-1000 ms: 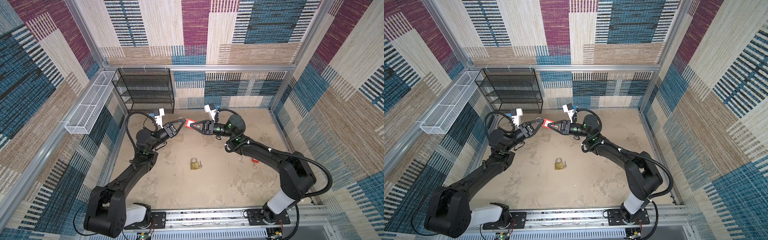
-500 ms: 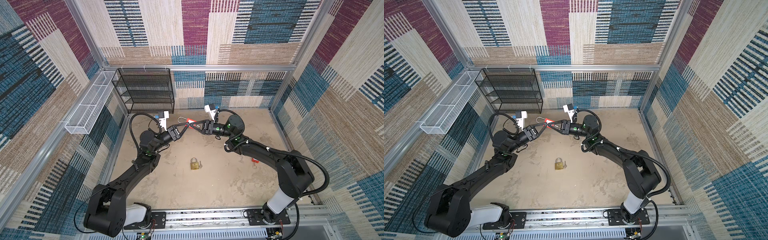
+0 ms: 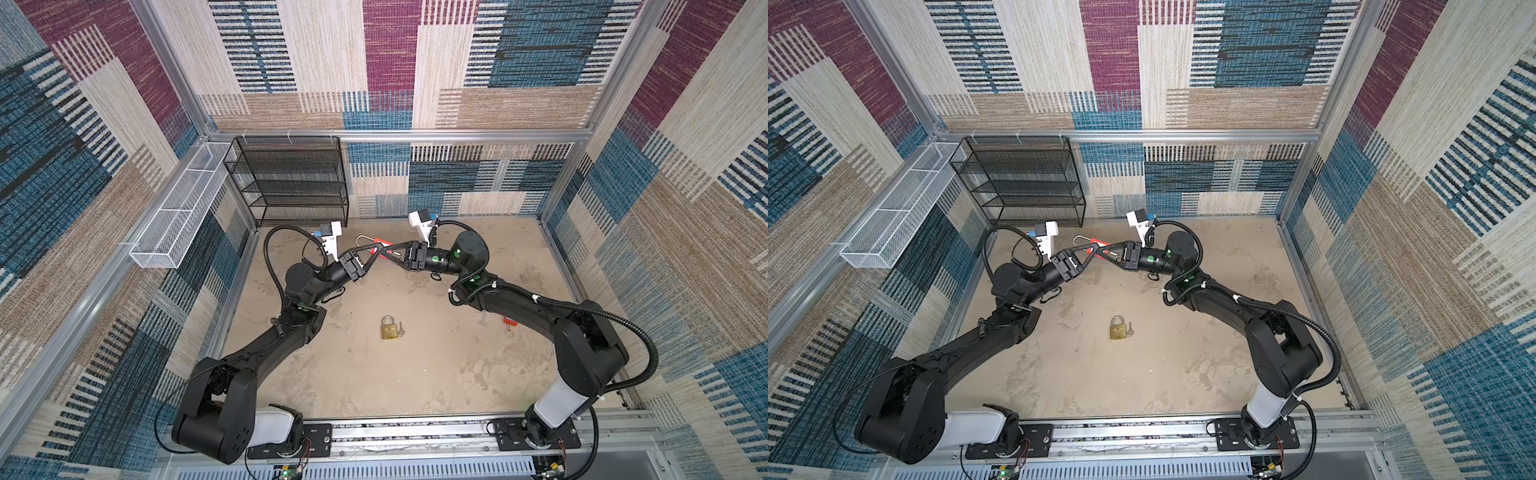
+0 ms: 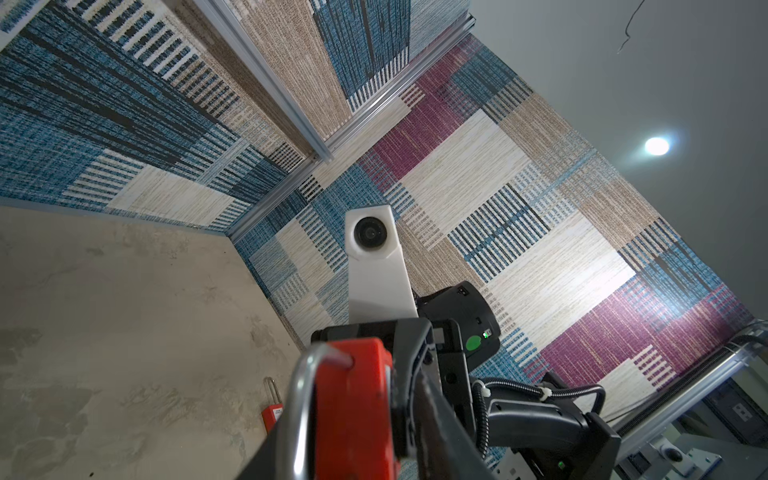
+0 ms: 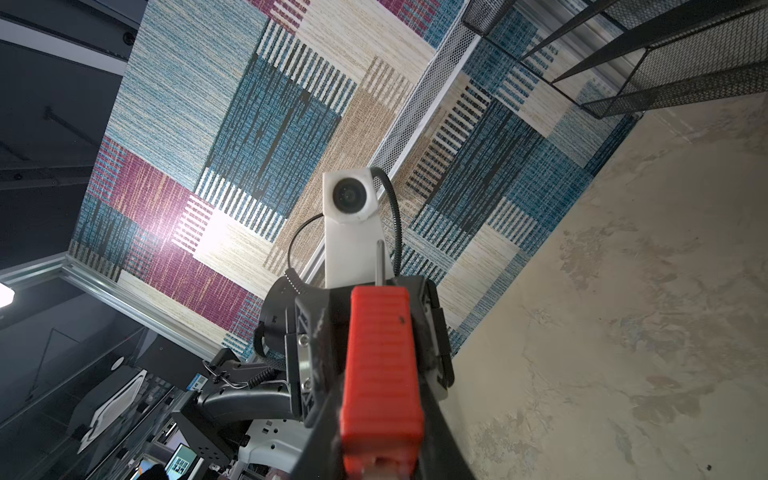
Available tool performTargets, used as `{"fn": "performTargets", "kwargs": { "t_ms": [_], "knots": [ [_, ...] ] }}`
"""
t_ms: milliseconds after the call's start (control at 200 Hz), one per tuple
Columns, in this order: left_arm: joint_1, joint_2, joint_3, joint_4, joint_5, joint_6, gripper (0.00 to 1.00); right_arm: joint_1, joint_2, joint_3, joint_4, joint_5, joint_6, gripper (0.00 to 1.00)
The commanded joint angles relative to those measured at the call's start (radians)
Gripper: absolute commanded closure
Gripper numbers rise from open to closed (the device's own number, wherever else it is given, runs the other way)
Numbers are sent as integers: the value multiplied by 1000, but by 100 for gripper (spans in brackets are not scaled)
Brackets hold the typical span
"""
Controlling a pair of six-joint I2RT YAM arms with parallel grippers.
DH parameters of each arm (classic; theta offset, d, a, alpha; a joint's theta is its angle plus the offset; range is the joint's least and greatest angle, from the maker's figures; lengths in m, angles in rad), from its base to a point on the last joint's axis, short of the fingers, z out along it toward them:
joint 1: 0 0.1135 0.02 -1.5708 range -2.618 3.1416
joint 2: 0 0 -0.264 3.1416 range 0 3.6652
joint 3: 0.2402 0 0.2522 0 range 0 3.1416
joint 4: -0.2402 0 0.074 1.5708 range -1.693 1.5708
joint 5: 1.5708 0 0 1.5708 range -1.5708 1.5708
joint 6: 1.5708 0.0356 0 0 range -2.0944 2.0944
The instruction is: Lock with the key
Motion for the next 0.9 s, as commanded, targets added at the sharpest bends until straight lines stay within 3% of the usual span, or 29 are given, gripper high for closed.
{"fn": "performTargets", "kwargs": {
  "t_ms": [0,235,511,586,626,756,897],
  "knots": [
    [0,-8,-6,77,-30,-6,61,0,-11,-2,46,-5,-2,100],
    [-1,0,-7,88,-30,-11,64,0,-9,-5,49,-9,-3,100],
    [-2,49,-10,189,-33,-66,84,0,-2,3,49,-16,-2,100],
    [-3,55,-8,201,-33,-68,100,0,-2,7,43,-20,-3,98],
    [-3,56,-5,205,-26,-69,100,0,-4,10,40,-25,-7,91],
    [-3,44,-6,203,-19,-60,100,-2,-8,11,44,-45,-9,54],
    [-3,36,-15,204,-33,-52,100,-19,-25,-14,39,-31,11,41]
  ]
}}
